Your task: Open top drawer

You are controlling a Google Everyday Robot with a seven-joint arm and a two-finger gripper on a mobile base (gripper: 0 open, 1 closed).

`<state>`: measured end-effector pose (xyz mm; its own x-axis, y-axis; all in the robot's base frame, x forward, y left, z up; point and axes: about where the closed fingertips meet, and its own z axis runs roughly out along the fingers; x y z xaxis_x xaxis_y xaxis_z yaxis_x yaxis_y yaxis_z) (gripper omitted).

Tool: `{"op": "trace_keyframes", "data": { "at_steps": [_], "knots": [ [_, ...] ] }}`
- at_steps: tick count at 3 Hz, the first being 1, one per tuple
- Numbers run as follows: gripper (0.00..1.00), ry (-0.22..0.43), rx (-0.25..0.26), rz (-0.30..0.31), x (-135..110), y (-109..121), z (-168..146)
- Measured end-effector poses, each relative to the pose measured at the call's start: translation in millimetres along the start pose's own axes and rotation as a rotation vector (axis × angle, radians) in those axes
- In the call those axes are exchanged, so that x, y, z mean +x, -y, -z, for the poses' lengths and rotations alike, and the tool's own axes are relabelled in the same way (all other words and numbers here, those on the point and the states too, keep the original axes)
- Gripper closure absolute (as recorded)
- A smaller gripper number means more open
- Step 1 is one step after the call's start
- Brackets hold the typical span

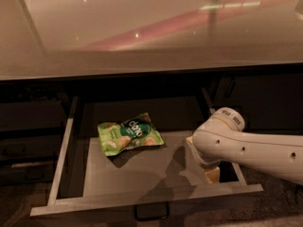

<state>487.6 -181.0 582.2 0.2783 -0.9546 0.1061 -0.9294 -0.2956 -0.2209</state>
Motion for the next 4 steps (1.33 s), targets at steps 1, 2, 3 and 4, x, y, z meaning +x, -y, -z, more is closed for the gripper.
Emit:
{"op": "trace_keyframes", "data": {
  "at_steps": [1,2,3,4],
  "knots": [
    [0.00,0.000,0.000,0.000,0,0,0],
    [0.00,-0.001,0.002,0.005,-1,-3,3],
    [0.00,-0.049,0.129,0.009,-1,-14,36],
    [0.00,-0.068,0.187,0.035,-10,-22,46]
  ]
}}
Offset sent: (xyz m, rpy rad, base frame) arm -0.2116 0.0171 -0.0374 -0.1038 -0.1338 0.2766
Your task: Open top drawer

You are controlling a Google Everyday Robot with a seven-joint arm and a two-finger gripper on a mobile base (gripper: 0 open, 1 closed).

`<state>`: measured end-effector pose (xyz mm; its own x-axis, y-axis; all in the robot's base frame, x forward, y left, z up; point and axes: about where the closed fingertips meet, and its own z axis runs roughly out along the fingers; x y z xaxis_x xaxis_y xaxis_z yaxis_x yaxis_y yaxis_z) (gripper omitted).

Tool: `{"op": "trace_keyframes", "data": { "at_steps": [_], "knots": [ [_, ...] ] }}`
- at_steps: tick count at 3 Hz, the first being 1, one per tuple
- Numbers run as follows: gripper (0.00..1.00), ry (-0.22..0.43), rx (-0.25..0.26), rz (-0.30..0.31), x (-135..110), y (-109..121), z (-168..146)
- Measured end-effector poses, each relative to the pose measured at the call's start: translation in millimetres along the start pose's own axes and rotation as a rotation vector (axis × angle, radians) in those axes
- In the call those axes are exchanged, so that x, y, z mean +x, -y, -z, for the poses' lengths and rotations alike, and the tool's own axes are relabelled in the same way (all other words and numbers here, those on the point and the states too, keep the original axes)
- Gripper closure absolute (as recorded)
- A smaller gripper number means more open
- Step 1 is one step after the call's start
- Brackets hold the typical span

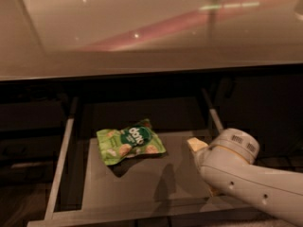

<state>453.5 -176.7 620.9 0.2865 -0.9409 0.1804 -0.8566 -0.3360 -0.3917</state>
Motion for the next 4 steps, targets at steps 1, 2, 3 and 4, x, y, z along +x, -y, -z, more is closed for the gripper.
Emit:
{"op": "trace_keyframes", "data": {
  "at_steps": [1,2,3,4],
  "knots": [
    [0.00,-0.024,-0.032,0.029,-6,-39,-7],
    [0.00,-0.038,-0.052,0.043,-7,-57,-4],
    [0.00,-0.038,-0.052,0.043,-7,-57,-4],
    [0.00,-0.028,-0.052,0.032,-5,-50,-3]
  ]
}}
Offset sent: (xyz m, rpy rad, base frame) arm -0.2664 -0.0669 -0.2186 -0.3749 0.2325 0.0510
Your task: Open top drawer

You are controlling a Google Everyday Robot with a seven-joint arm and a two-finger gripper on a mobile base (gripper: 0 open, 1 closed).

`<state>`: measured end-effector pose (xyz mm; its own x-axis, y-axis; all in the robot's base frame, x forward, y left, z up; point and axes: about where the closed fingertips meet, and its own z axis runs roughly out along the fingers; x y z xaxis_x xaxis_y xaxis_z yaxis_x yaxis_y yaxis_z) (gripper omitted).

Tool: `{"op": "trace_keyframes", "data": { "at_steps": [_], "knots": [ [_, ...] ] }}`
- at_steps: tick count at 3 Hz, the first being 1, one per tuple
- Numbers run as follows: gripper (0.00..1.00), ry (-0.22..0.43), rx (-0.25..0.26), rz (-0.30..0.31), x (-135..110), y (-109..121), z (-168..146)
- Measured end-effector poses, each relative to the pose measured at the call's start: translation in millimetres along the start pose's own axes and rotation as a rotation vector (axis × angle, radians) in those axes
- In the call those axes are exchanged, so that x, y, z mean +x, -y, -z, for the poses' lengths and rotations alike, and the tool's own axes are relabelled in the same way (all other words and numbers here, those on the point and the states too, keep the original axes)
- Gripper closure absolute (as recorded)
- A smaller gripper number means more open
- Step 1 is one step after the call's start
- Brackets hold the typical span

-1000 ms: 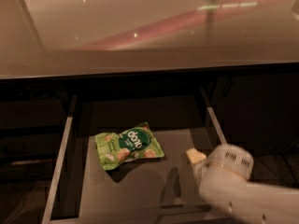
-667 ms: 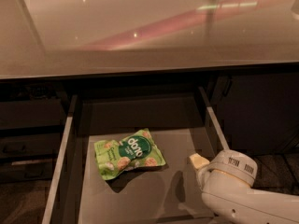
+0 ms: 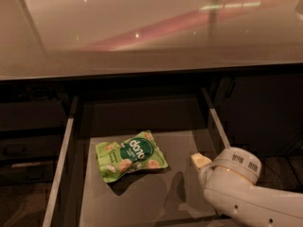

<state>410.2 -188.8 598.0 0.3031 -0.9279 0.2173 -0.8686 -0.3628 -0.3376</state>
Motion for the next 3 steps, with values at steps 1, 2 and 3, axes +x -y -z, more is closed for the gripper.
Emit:
{"op": "trace_keyframes", "data": {
  "at_steps": [1,2,3],
  "knots": [
    [0.00,0.052,0.101,-0.087,18,25,25],
    [0.00,0.174,0.227,-0.147,12,48,50],
    [0.00,0.174,0.227,-0.147,12,48,50]
  ]
}}
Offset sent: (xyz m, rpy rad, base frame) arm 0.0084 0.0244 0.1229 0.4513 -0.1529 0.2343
